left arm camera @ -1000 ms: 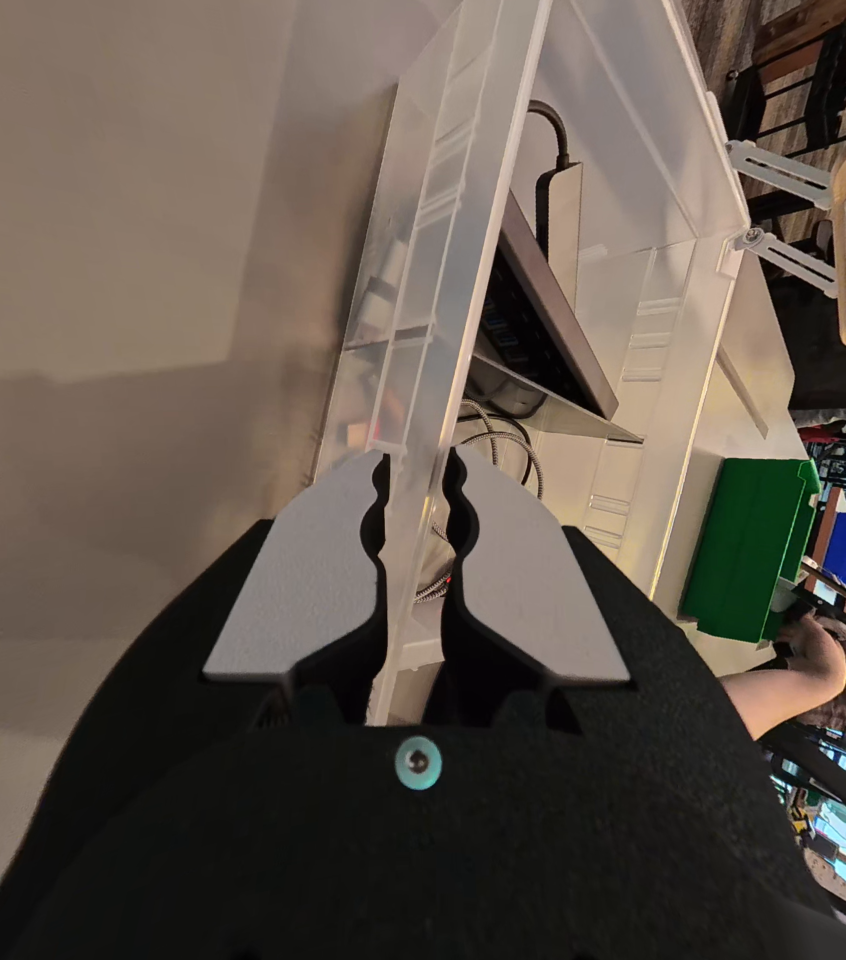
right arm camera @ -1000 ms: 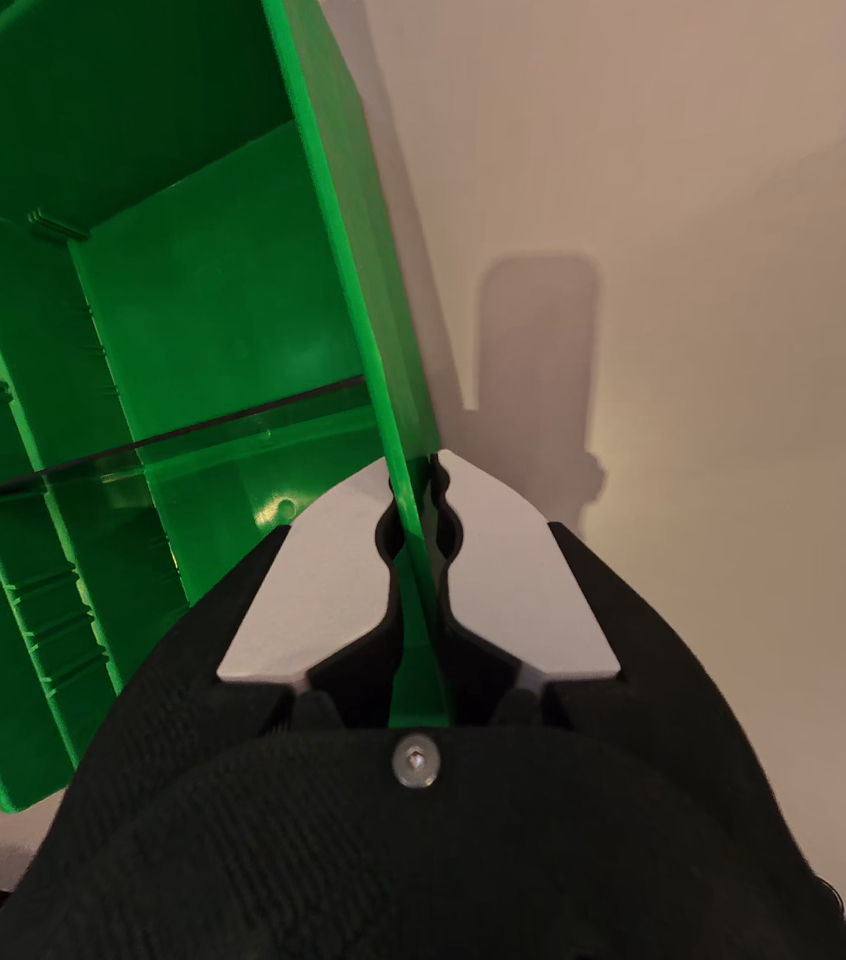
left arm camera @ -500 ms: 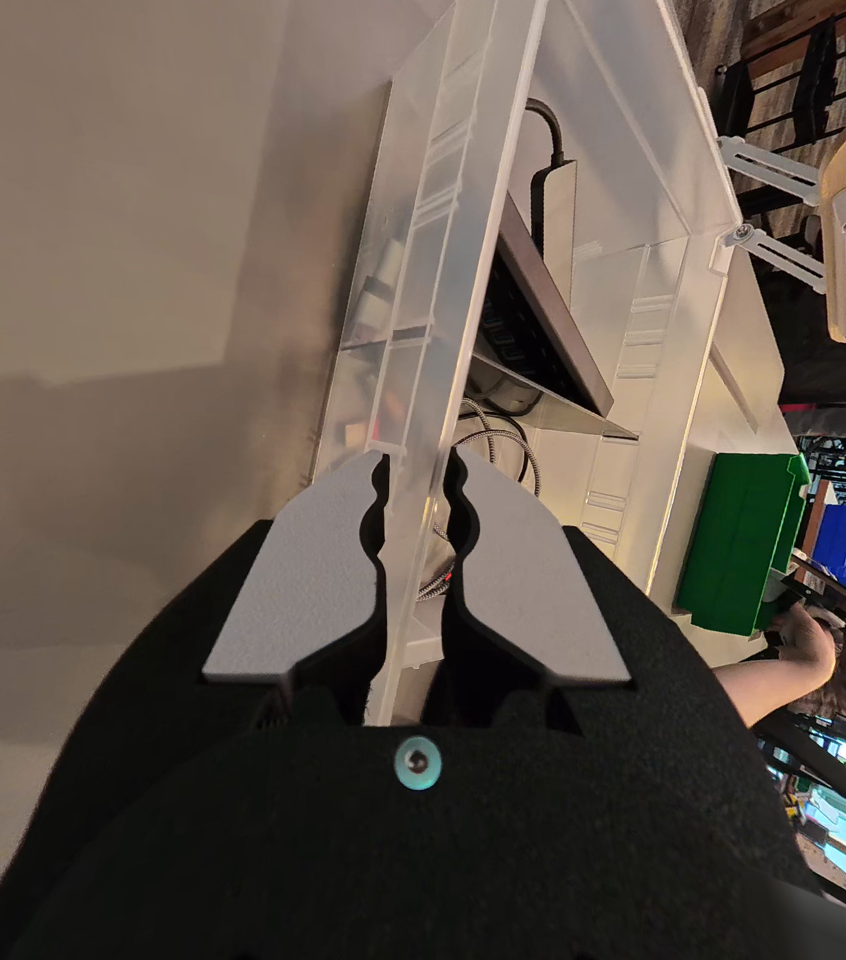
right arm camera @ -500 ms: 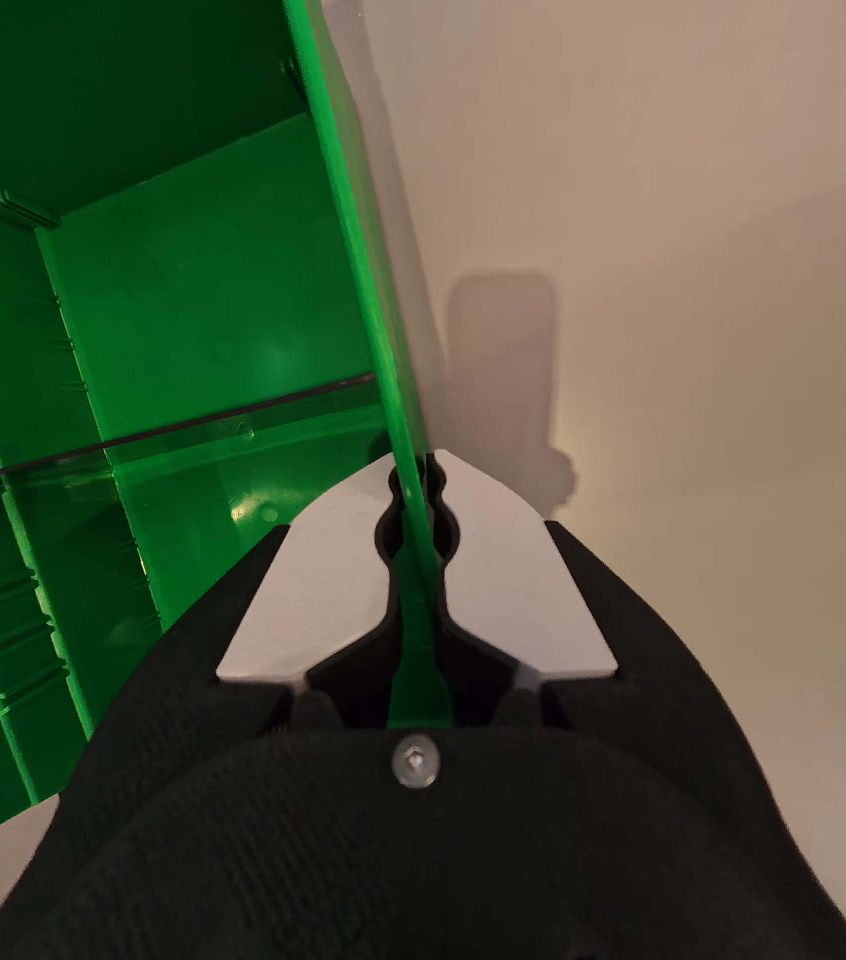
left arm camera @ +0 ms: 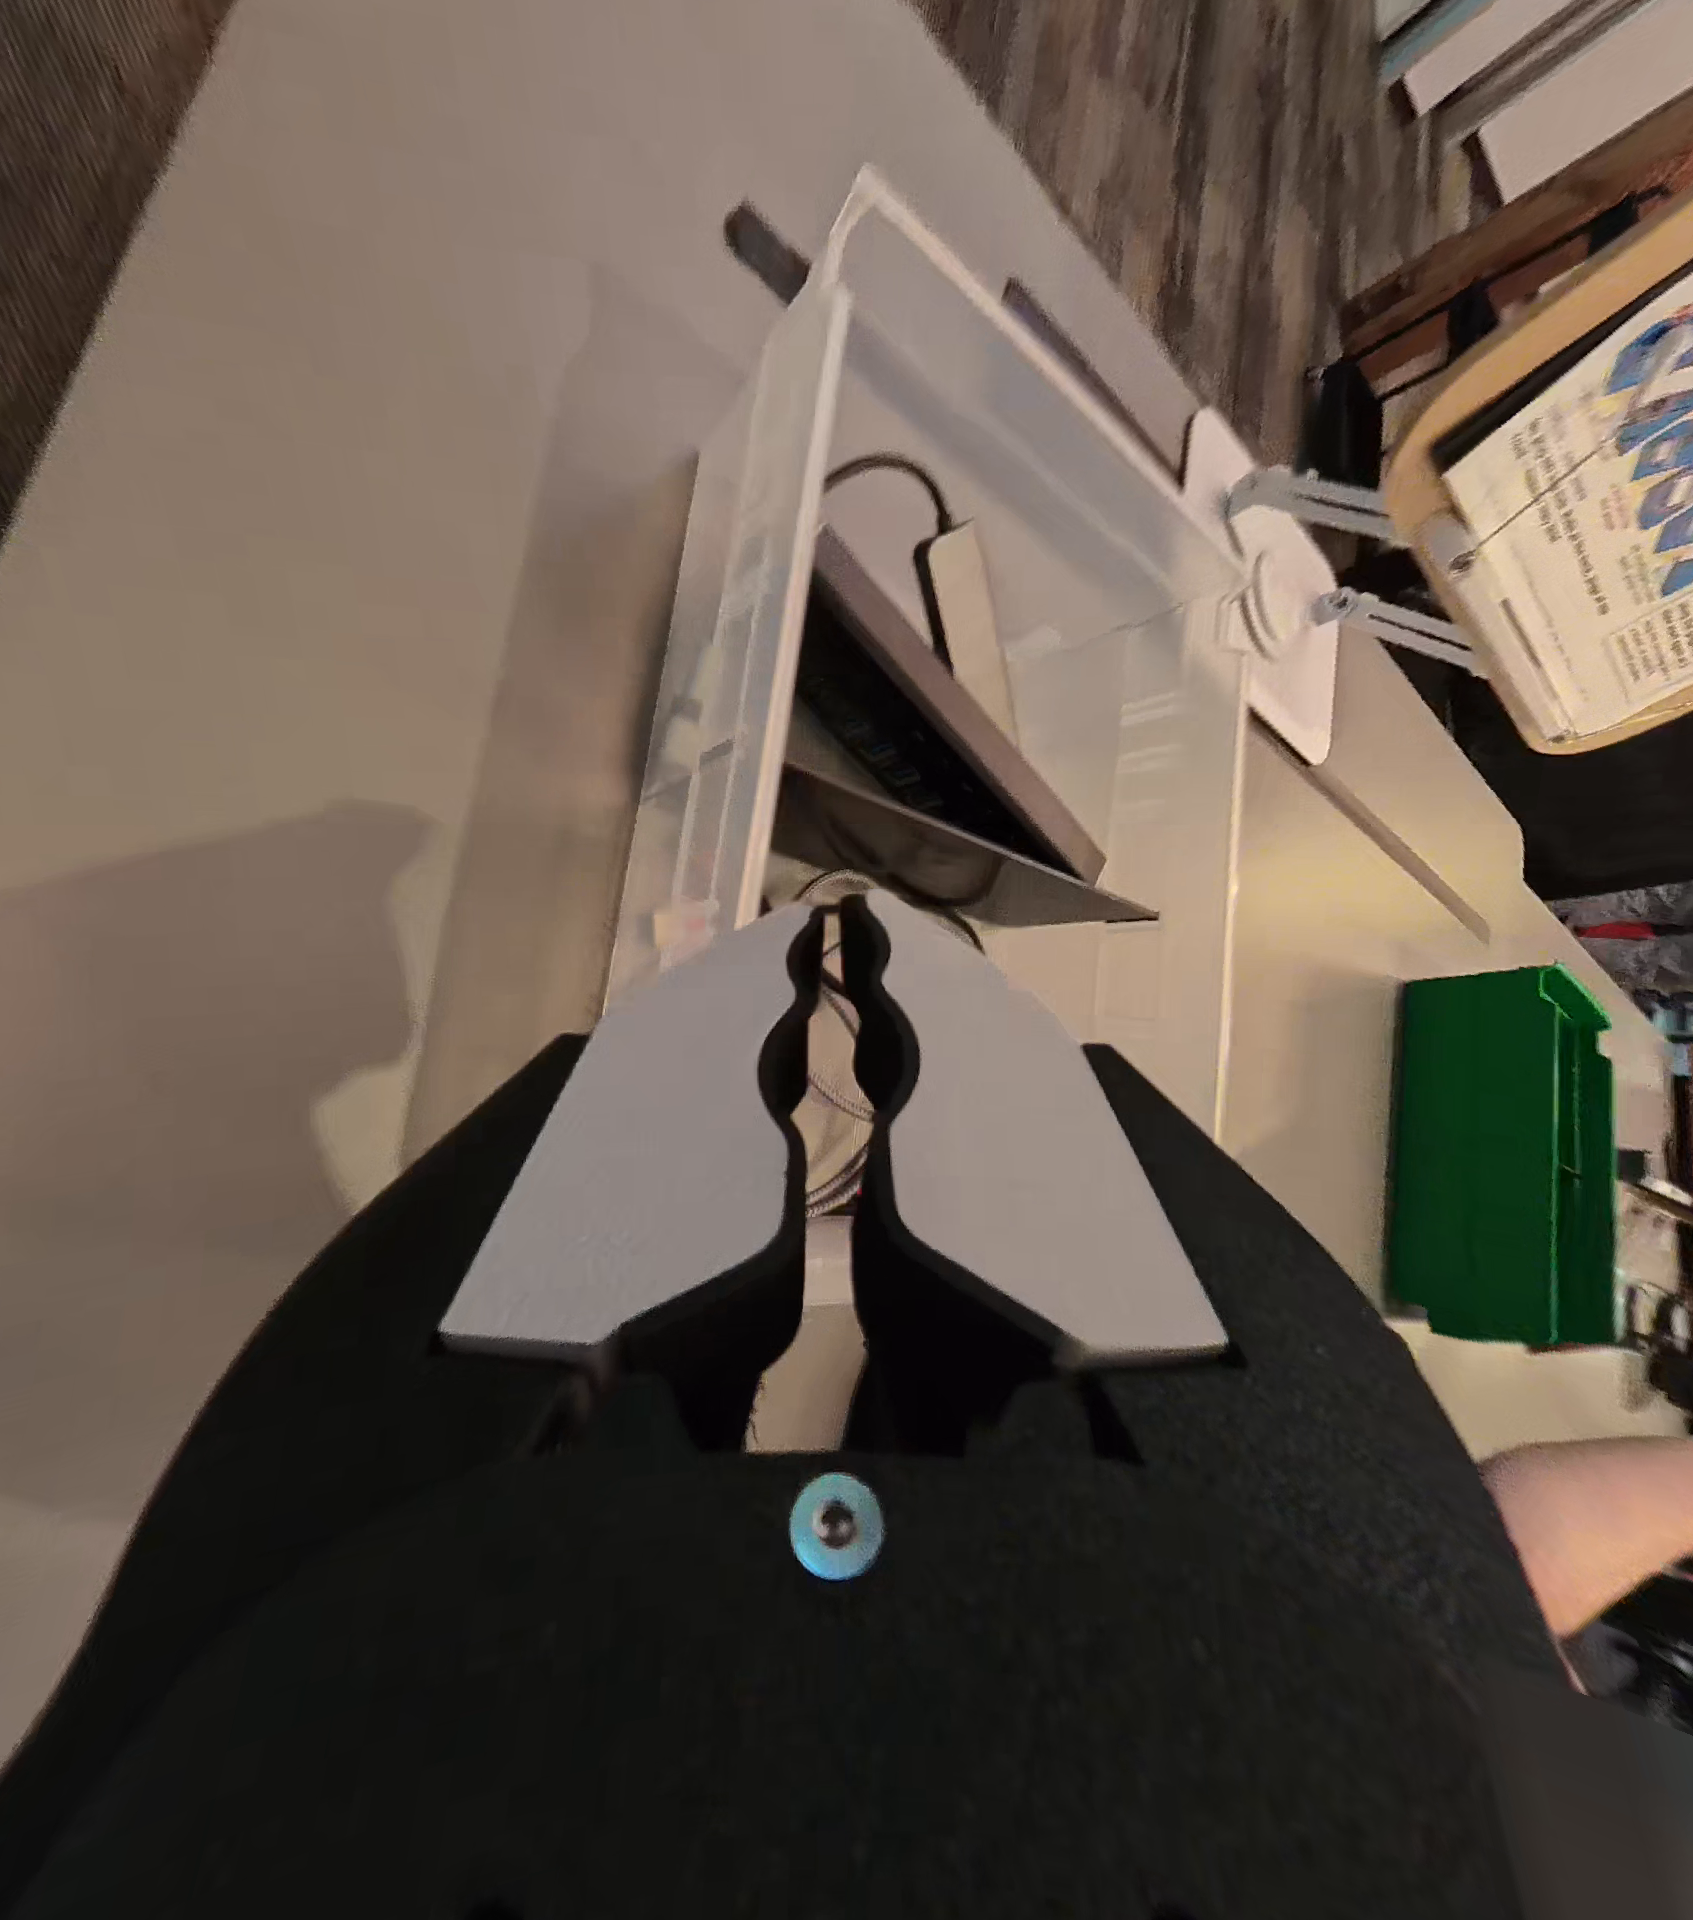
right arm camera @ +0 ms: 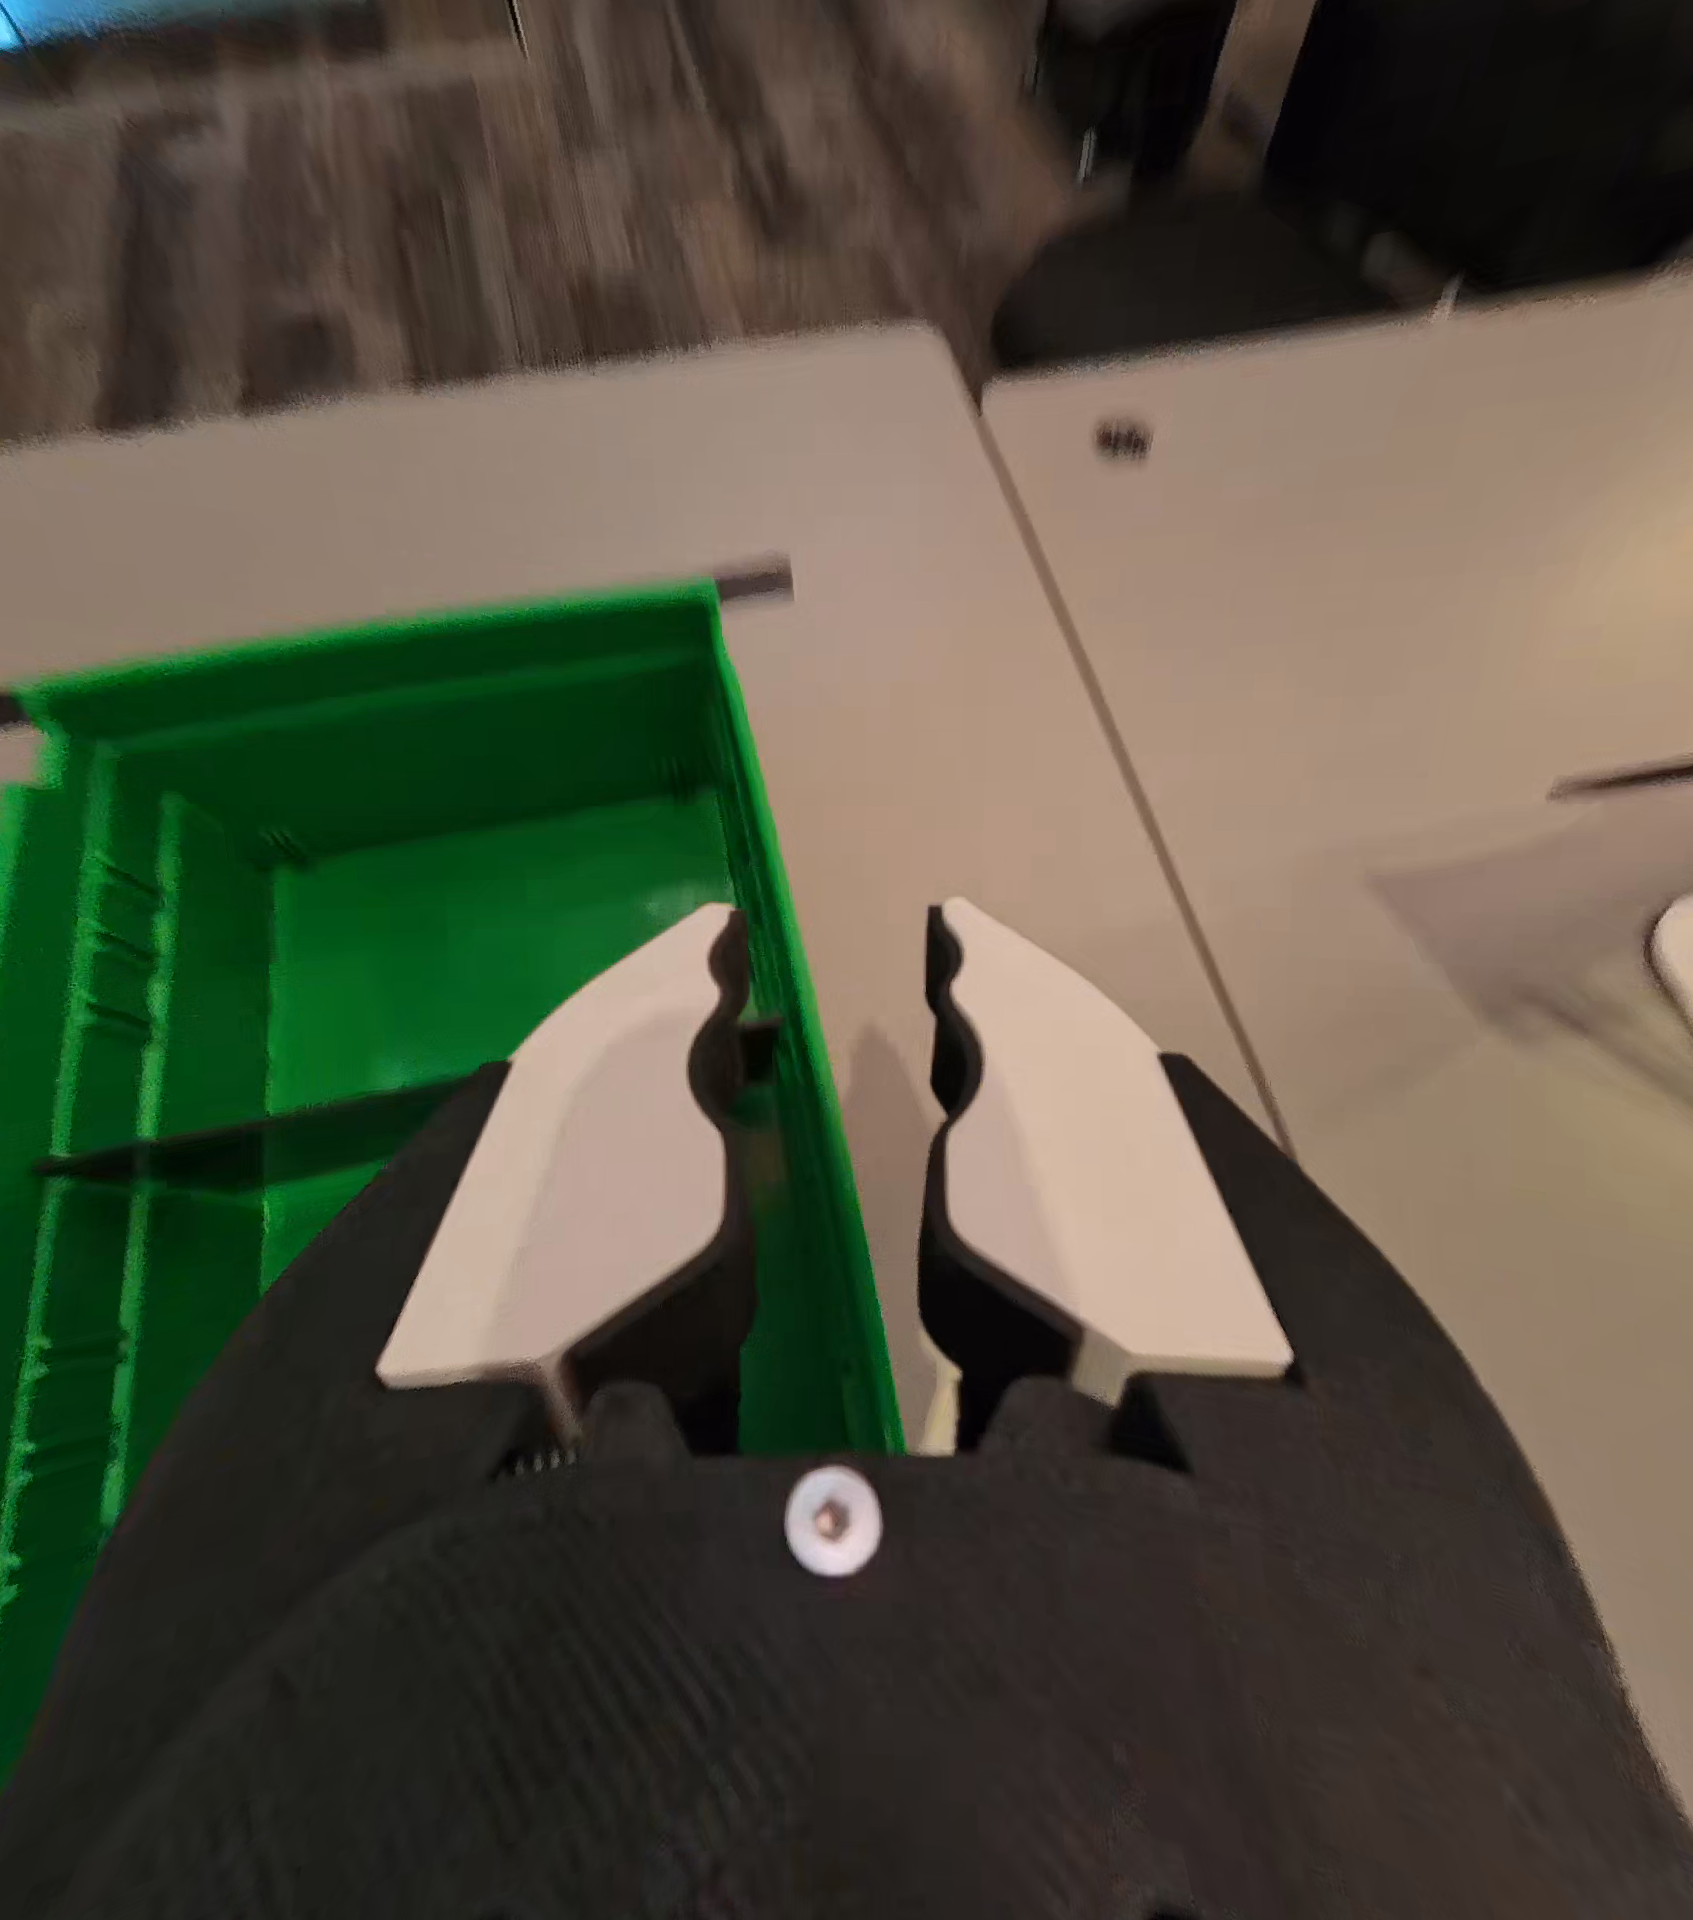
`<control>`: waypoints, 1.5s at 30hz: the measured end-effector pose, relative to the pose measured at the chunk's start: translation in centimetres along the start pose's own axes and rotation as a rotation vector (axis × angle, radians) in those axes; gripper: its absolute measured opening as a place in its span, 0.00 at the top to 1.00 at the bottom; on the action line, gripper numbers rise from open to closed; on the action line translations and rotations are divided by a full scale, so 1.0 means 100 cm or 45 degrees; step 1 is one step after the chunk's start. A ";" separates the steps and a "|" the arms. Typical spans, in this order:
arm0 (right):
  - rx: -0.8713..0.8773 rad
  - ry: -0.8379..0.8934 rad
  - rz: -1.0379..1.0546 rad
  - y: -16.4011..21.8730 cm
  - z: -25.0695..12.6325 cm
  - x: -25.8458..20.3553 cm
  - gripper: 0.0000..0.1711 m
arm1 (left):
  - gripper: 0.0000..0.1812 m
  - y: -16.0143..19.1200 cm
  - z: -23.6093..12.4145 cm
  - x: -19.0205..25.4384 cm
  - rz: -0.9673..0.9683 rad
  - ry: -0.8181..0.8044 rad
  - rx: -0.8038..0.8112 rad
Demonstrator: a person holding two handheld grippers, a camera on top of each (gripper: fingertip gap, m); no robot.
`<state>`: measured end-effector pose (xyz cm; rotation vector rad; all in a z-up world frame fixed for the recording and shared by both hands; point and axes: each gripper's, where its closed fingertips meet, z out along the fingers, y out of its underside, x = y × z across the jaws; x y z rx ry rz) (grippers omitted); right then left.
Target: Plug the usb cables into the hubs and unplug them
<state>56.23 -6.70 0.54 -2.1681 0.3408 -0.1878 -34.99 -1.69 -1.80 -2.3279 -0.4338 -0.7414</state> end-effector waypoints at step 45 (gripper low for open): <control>1.415 -0.353 -0.522 -0.130 -0.165 -0.230 0.63 | 0.73 -0.008 -0.083 0.219 1.099 0.344 0.805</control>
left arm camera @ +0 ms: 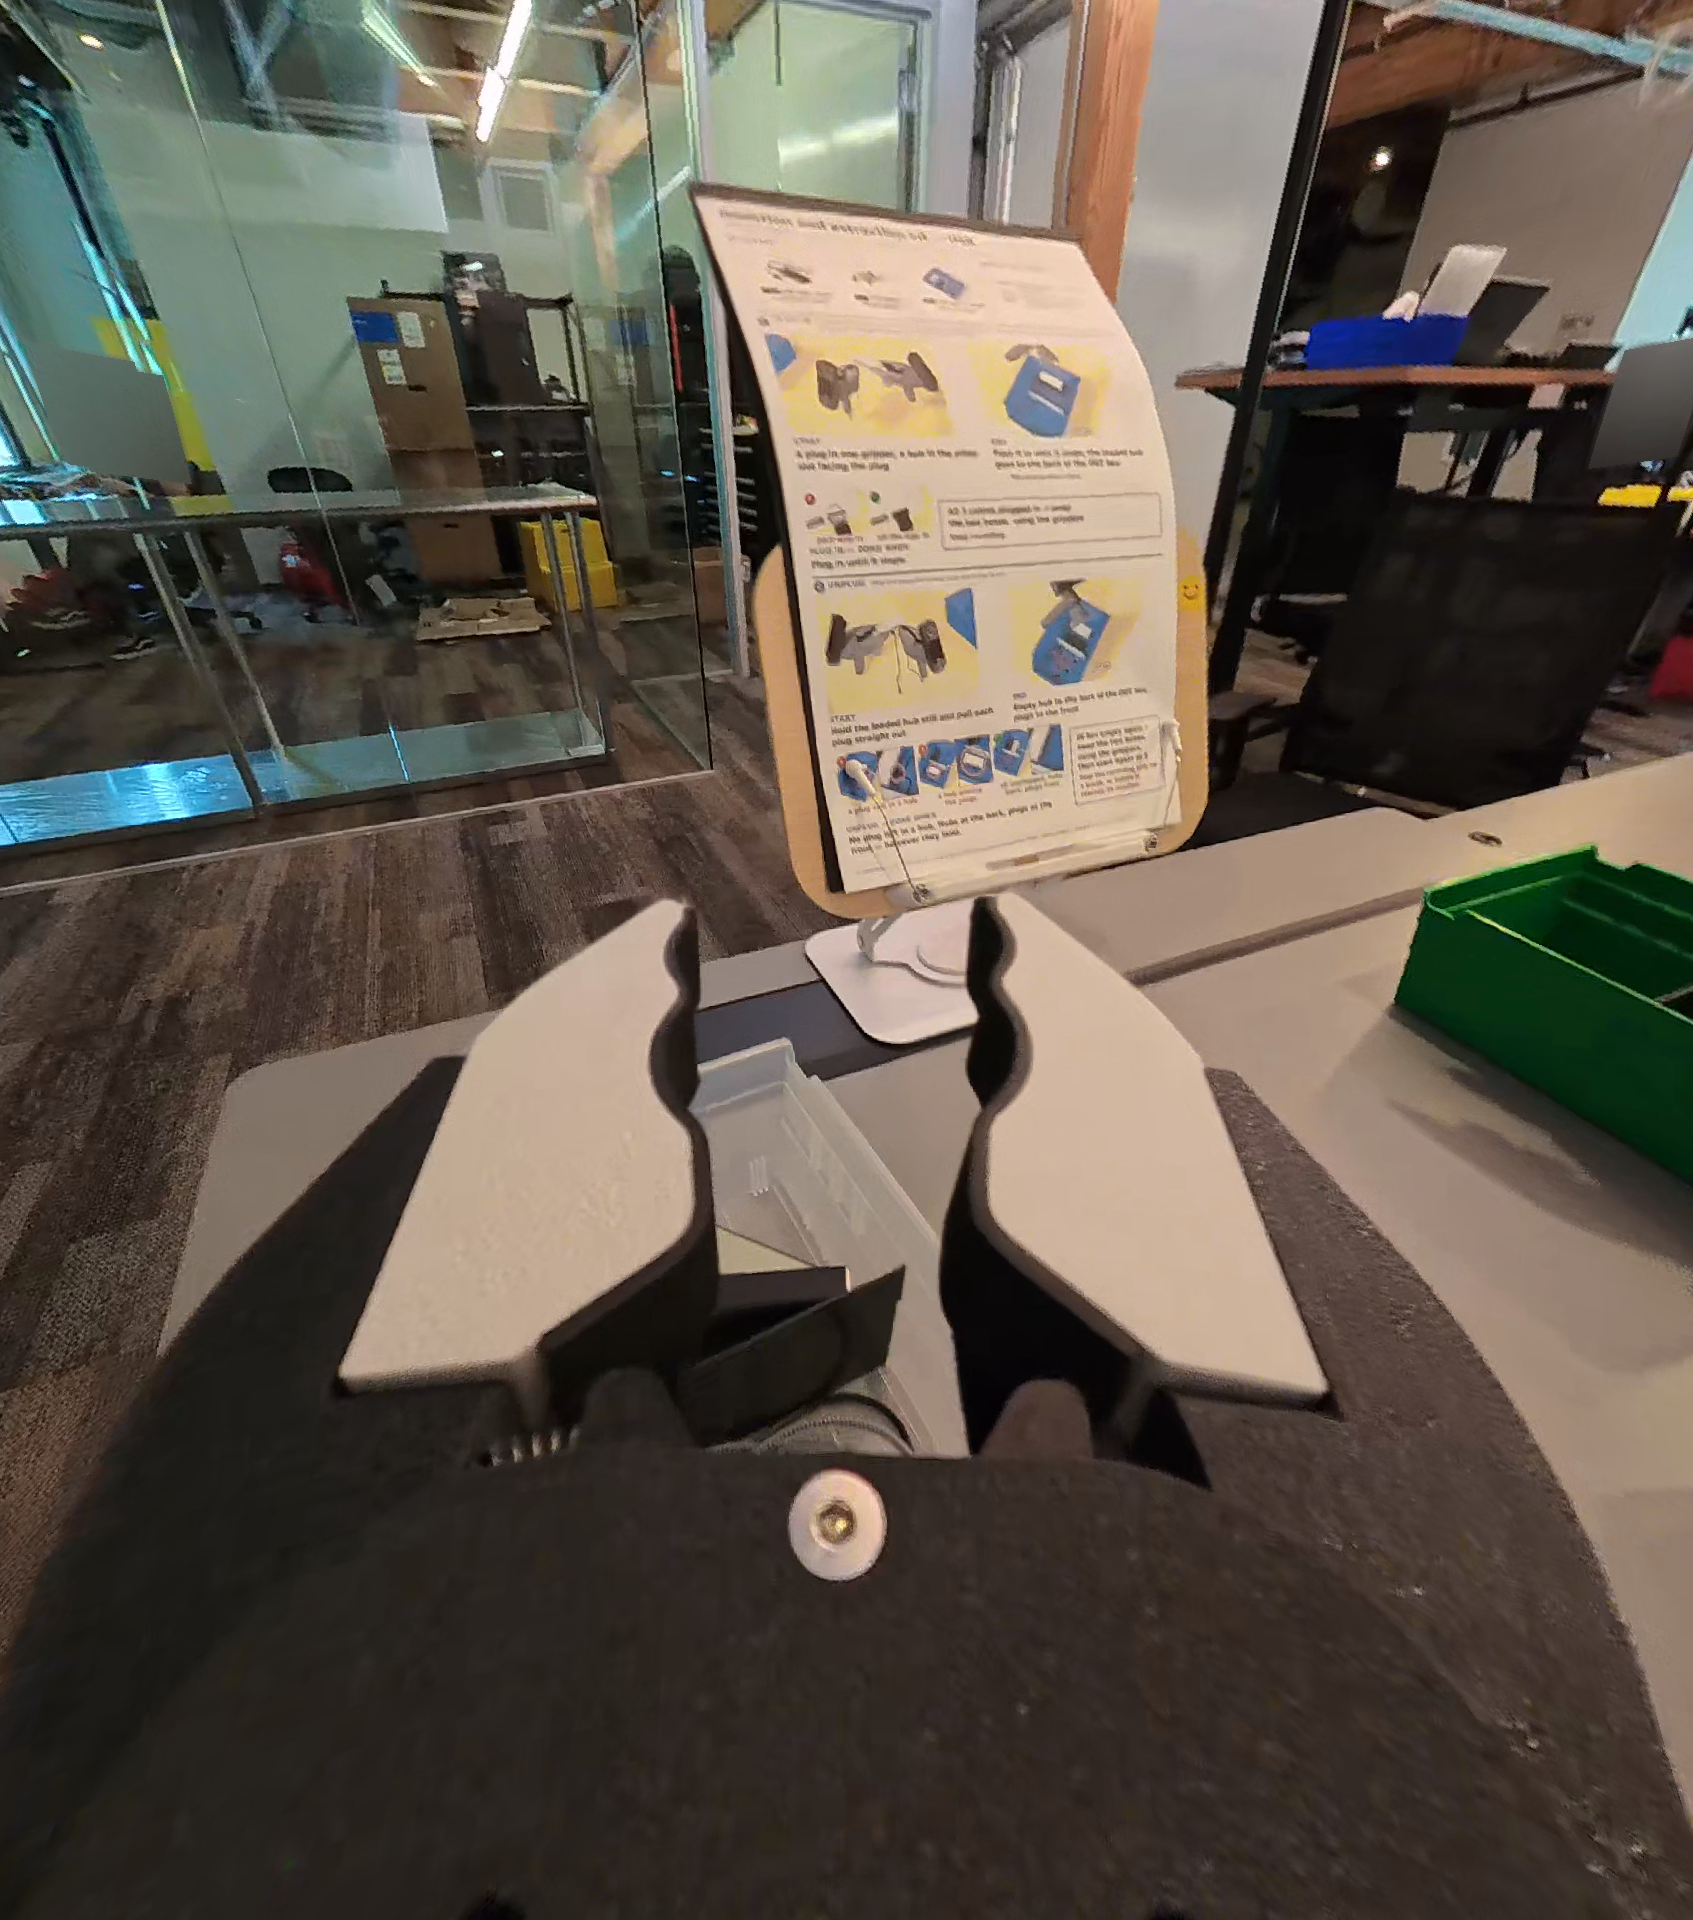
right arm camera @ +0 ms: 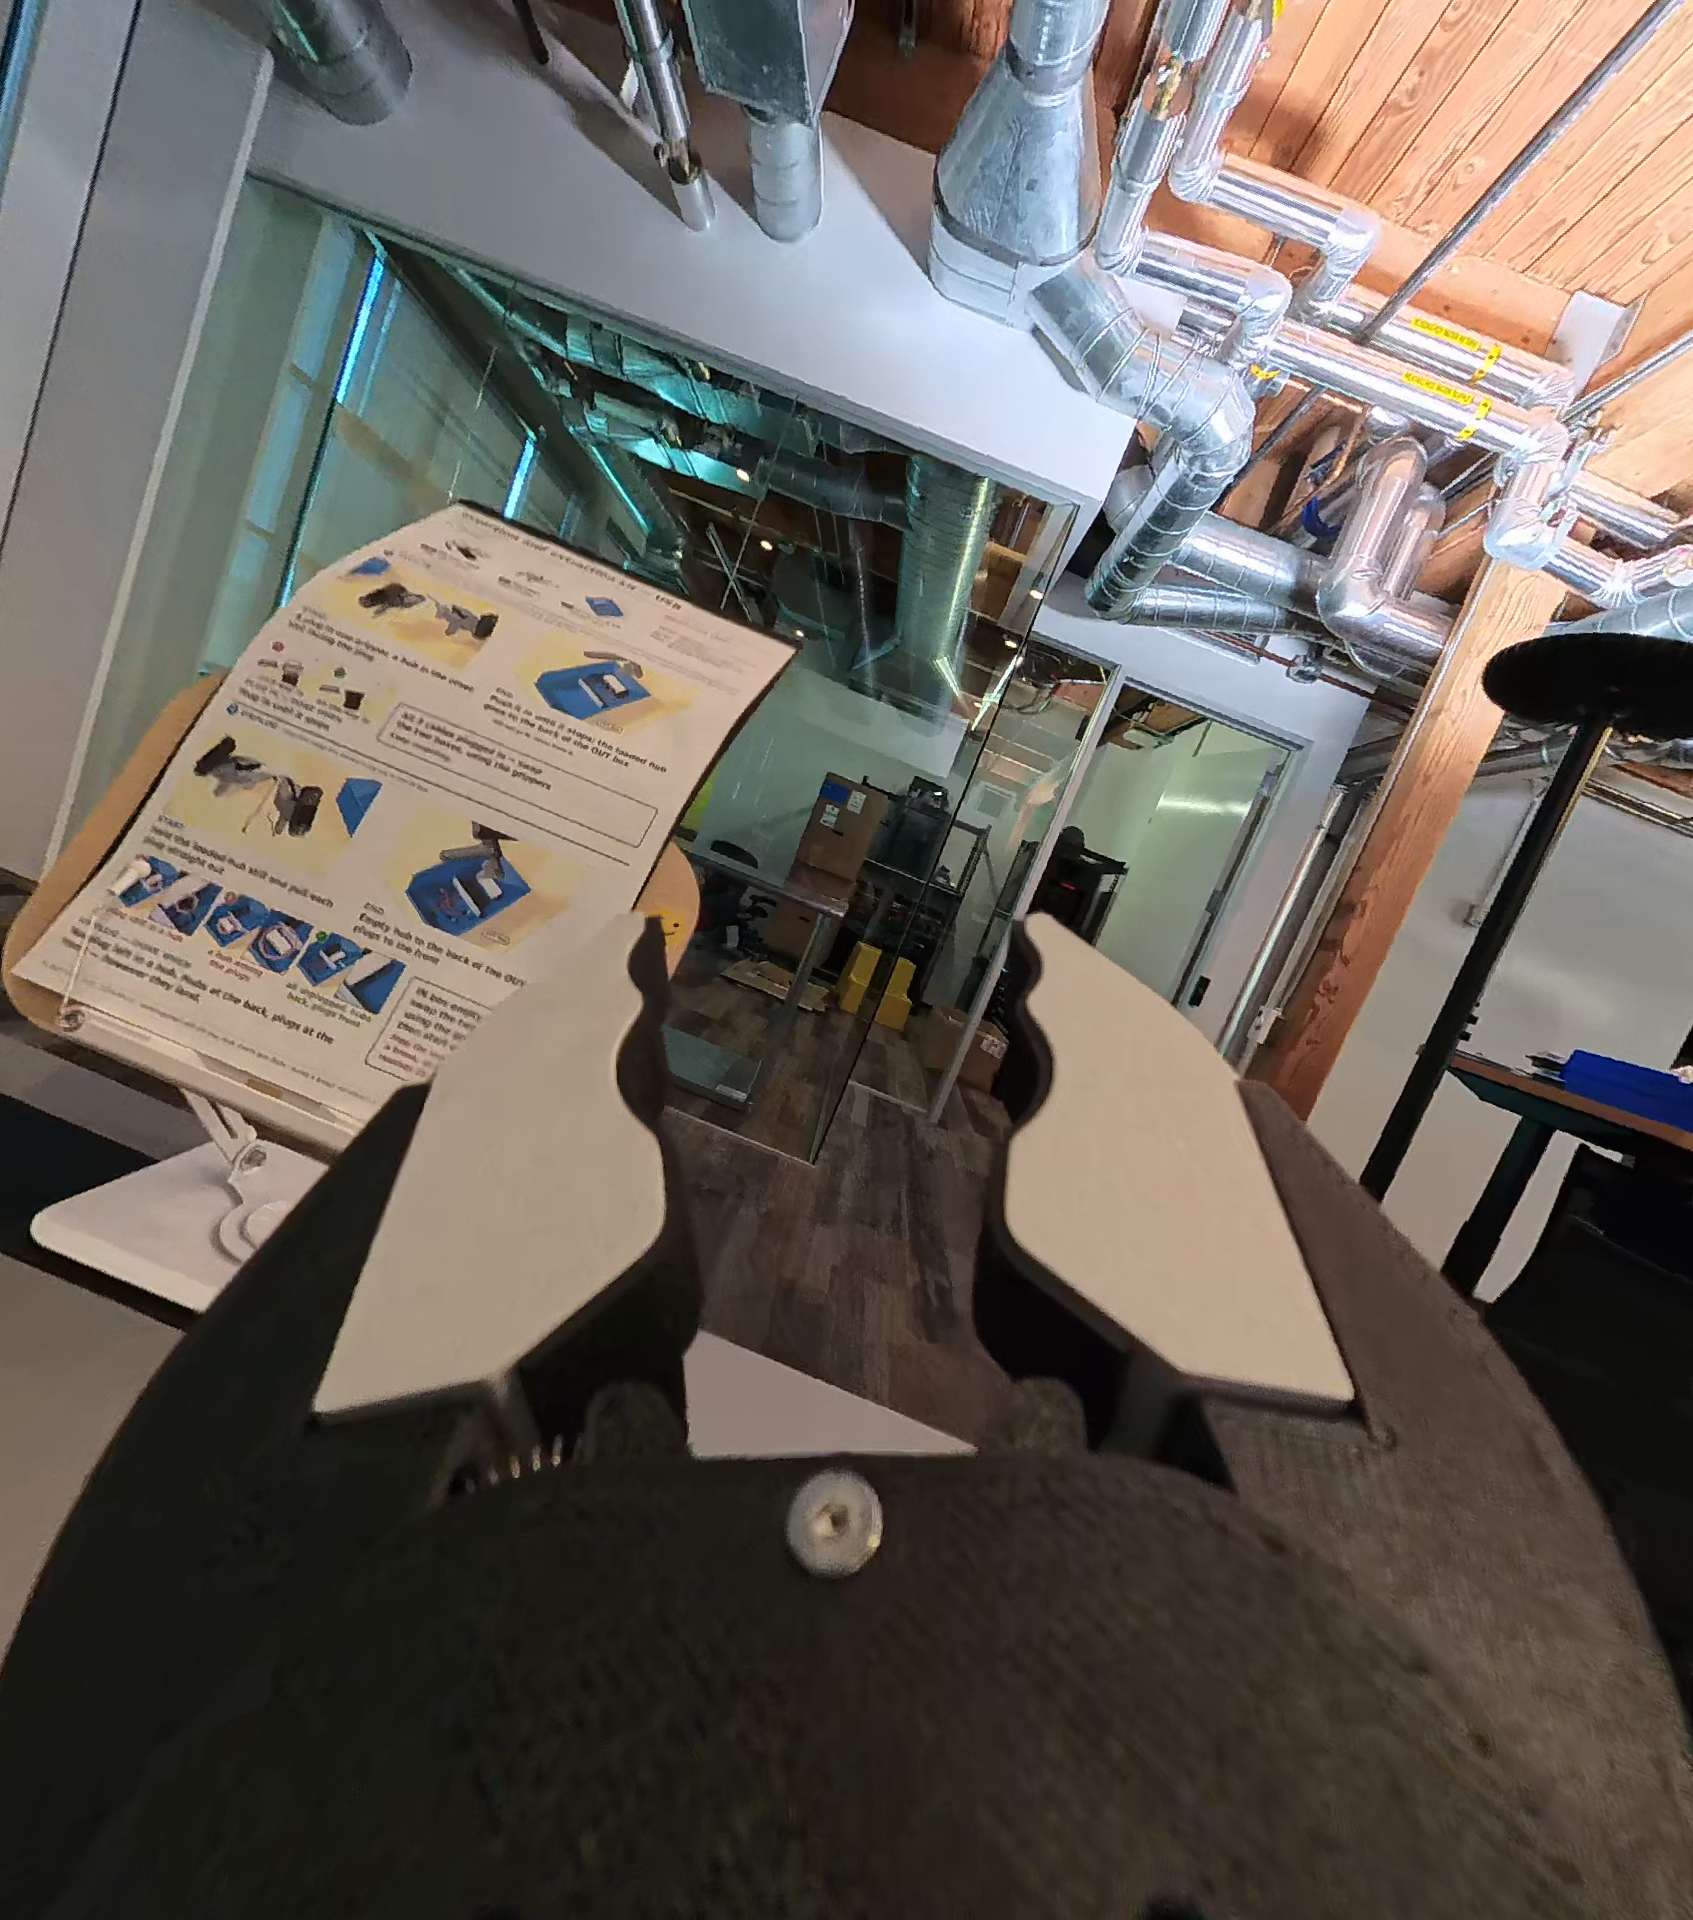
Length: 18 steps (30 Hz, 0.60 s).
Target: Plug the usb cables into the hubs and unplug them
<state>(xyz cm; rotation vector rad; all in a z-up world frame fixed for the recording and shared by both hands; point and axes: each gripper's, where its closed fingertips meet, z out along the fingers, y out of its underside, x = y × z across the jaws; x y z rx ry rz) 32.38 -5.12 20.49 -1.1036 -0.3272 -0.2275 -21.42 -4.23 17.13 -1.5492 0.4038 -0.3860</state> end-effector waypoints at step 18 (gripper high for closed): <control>-0.105 -0.141 0.007 0.017 0.004 -0.009 0.64 | 0.73 0.122 0.076 -0.020 0.550 0.376 -0.722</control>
